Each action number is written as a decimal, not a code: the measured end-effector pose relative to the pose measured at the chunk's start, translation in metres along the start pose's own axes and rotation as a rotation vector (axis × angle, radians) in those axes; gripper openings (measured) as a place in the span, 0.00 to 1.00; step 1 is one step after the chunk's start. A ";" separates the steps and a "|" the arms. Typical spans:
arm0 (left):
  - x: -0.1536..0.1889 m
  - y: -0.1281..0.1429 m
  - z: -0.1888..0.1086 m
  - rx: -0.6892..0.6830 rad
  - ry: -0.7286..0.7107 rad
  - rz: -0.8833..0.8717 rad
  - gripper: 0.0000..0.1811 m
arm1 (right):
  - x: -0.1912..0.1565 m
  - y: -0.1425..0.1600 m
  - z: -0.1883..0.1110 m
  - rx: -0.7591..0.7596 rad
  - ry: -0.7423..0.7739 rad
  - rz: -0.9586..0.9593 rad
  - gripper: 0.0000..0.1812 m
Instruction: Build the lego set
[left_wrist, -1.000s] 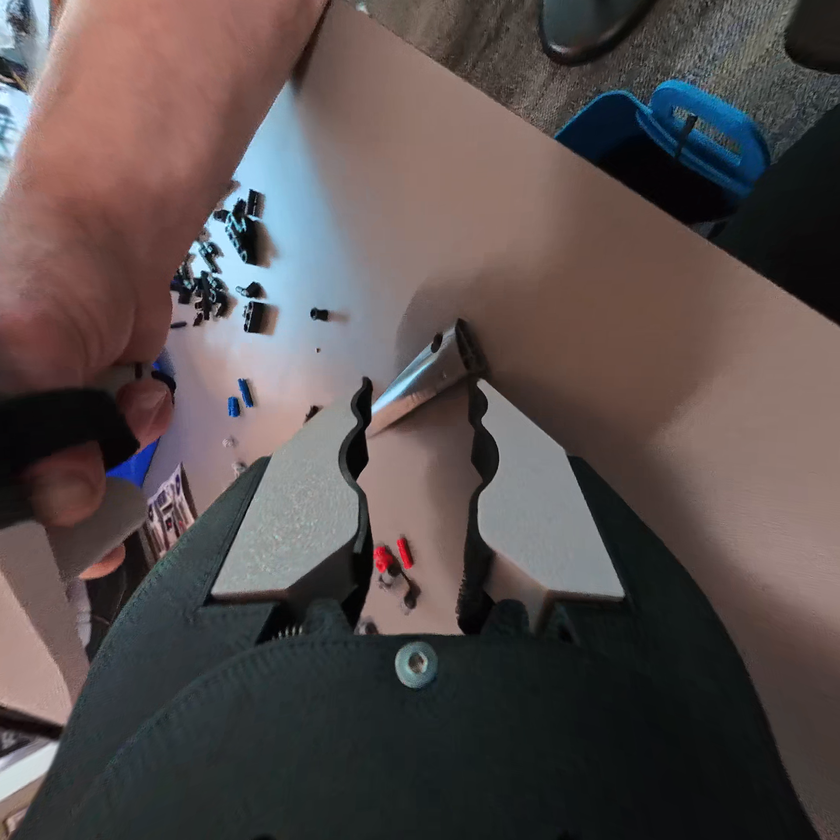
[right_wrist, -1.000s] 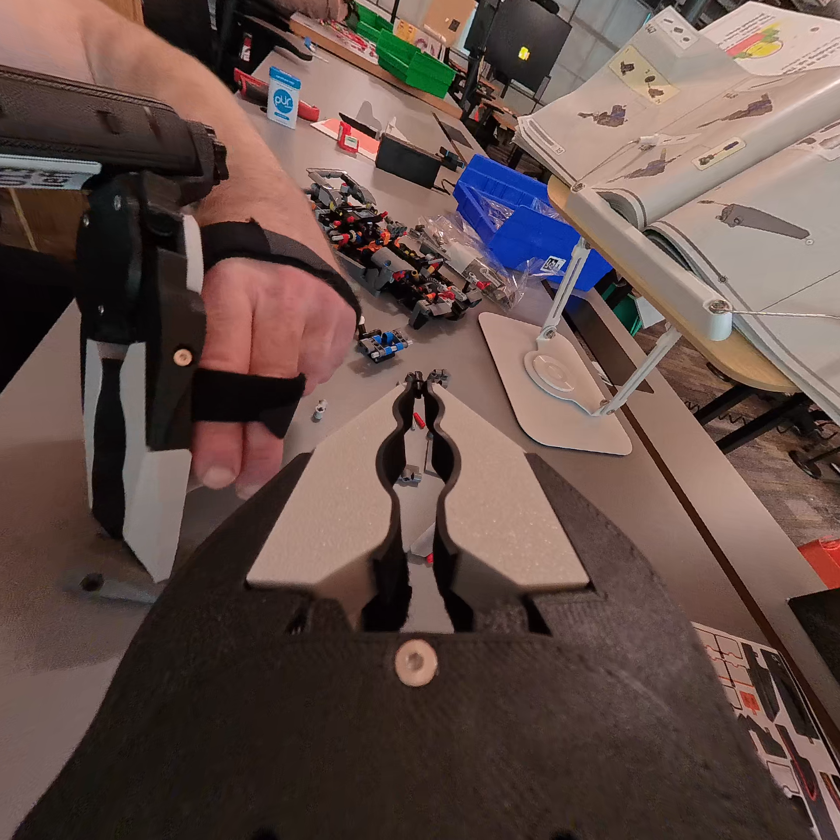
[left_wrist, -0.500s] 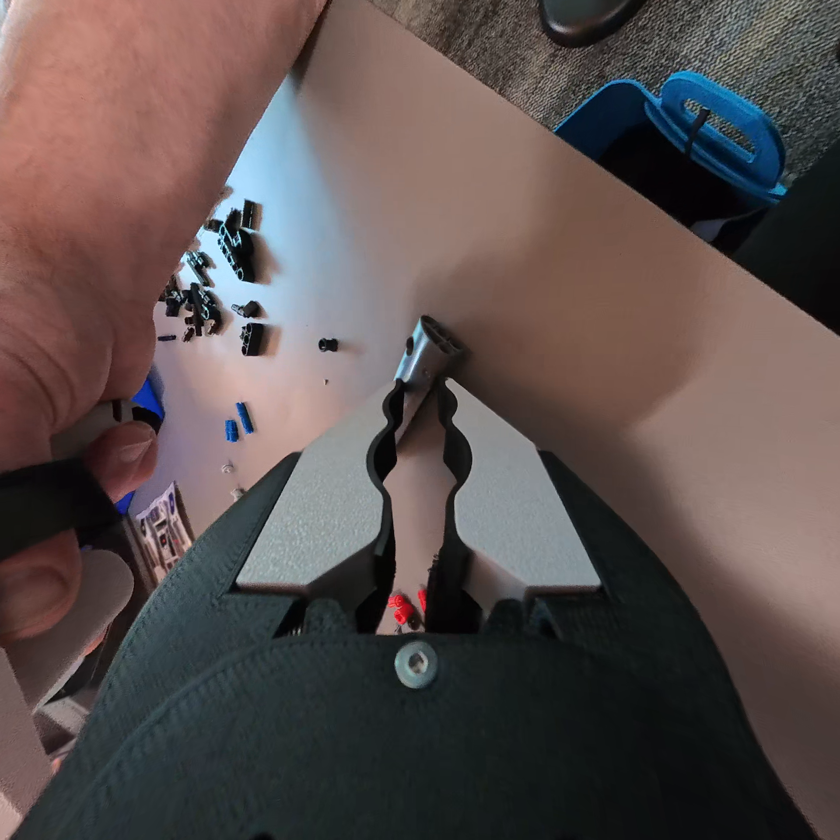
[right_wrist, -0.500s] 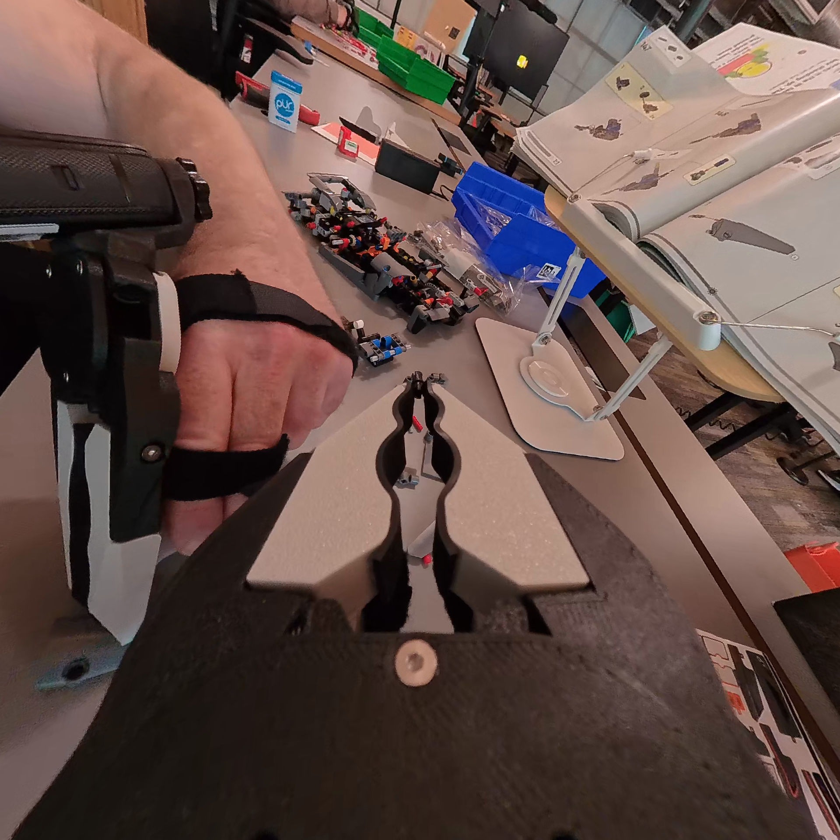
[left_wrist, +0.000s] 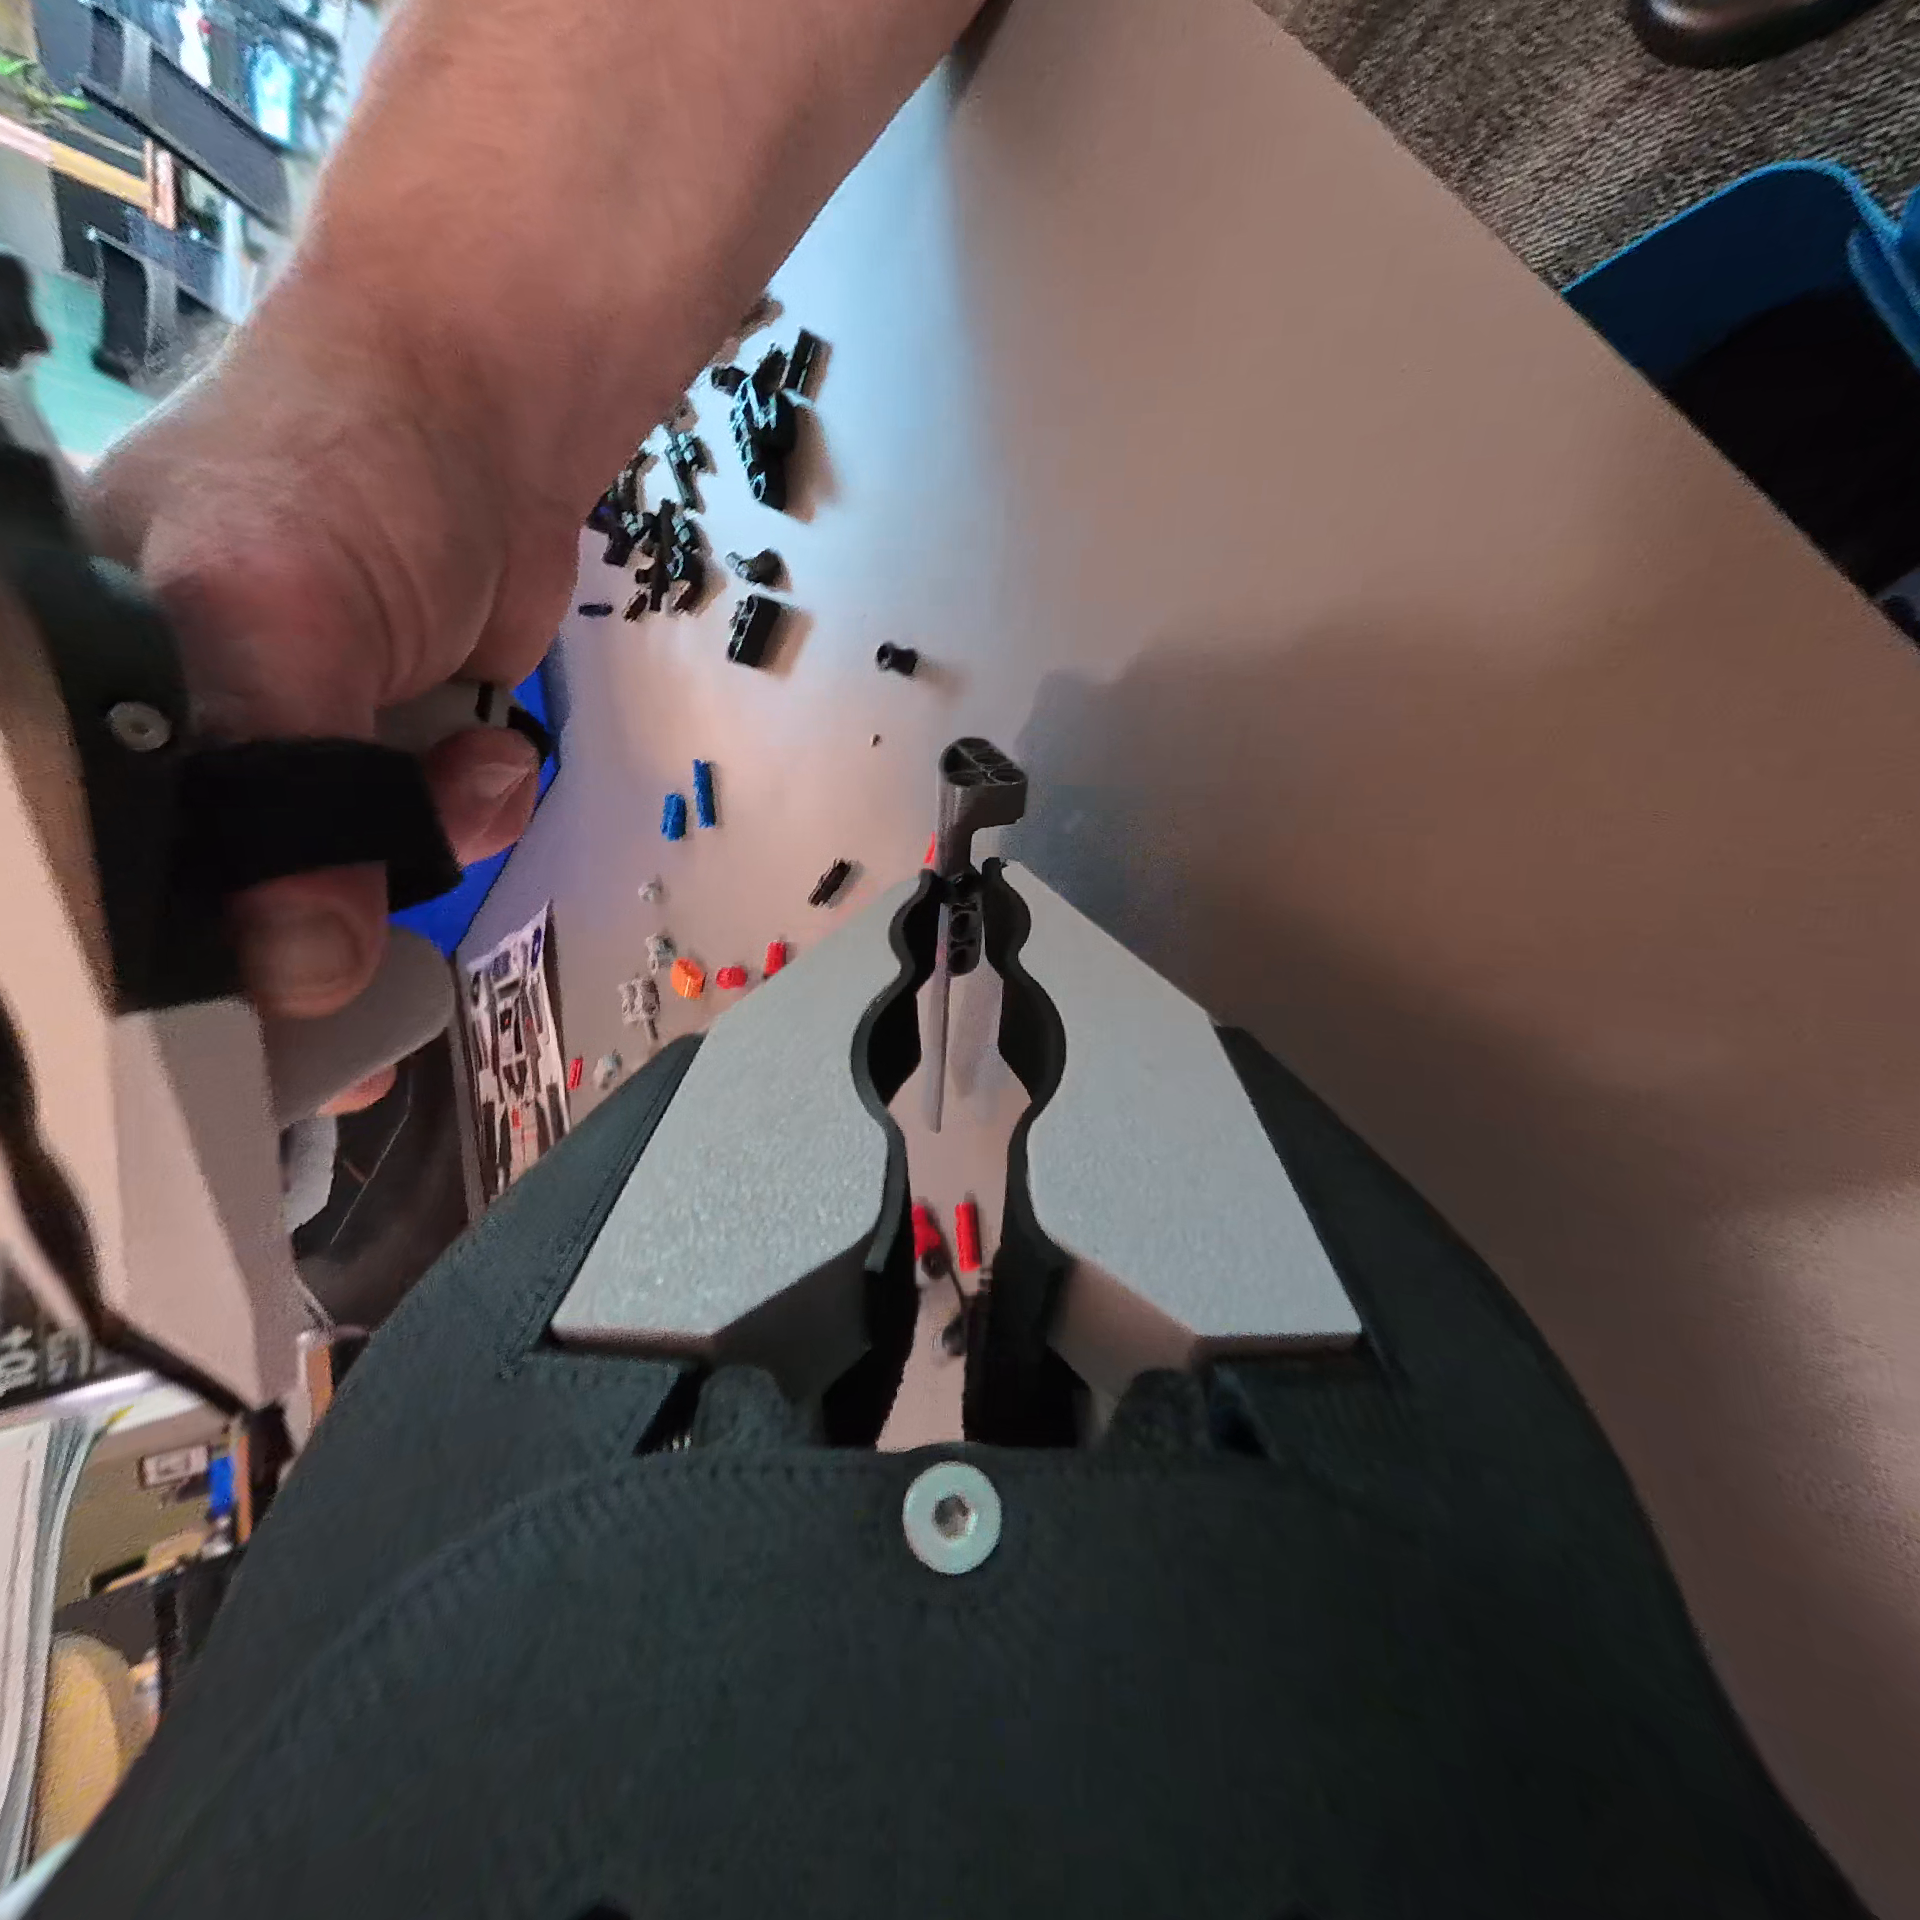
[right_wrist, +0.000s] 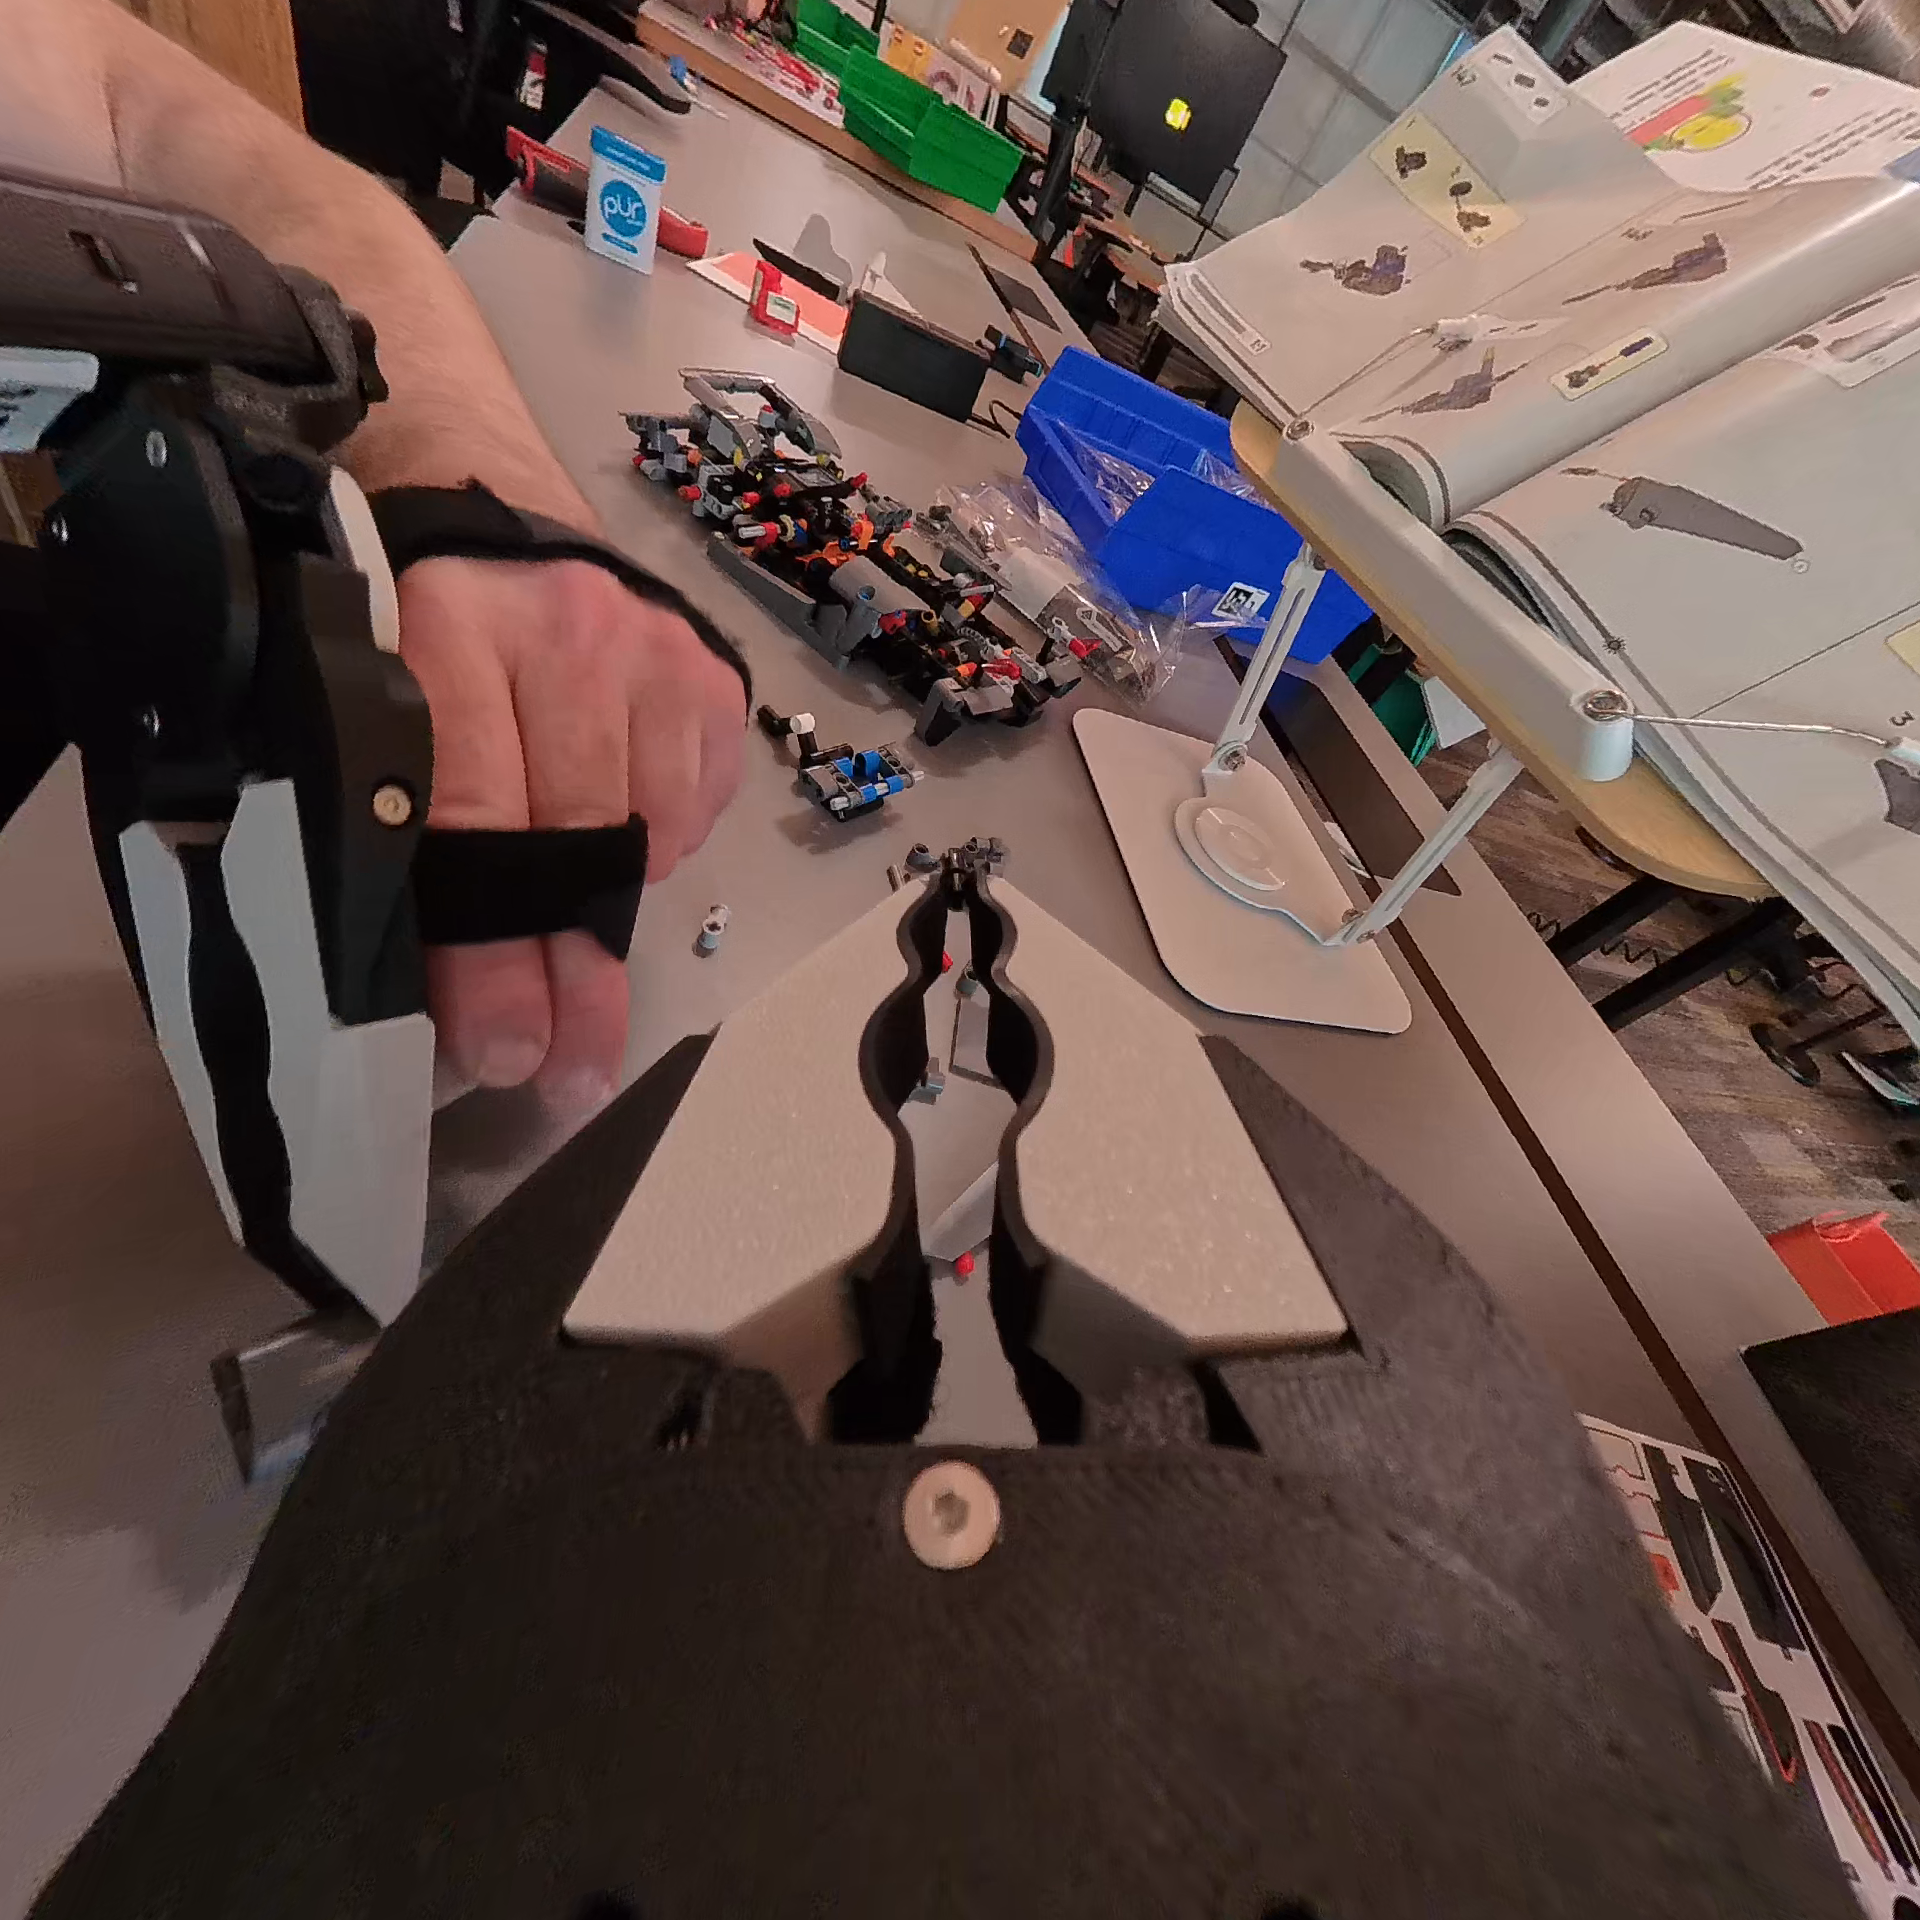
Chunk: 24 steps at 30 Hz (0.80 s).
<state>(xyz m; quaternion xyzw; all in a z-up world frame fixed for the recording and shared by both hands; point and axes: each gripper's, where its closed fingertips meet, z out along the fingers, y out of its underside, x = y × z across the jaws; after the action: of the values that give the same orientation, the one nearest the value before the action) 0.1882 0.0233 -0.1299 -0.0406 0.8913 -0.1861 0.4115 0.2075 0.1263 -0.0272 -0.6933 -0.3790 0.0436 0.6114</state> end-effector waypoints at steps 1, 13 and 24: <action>-0.002 0.002 -0.004 -0.002 -0.018 -0.011 0.03 | 0.000 0.001 0.000 -0.004 0.003 -0.001 0.01; -0.028 0.049 -0.054 -0.060 -0.241 -0.158 0.03 | 0.008 0.014 0.005 -0.063 0.051 -0.009 0.01; -0.051 0.085 -0.081 -0.064 -0.331 -0.368 0.03 | 0.003 0.011 0.006 -0.091 0.068 -0.076 0.01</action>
<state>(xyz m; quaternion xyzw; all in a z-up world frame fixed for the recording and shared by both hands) 0.1677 0.1381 -0.0765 -0.2454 0.7949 -0.2204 0.5094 0.2117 0.1337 -0.0375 -0.7064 -0.3860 -0.0204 0.5930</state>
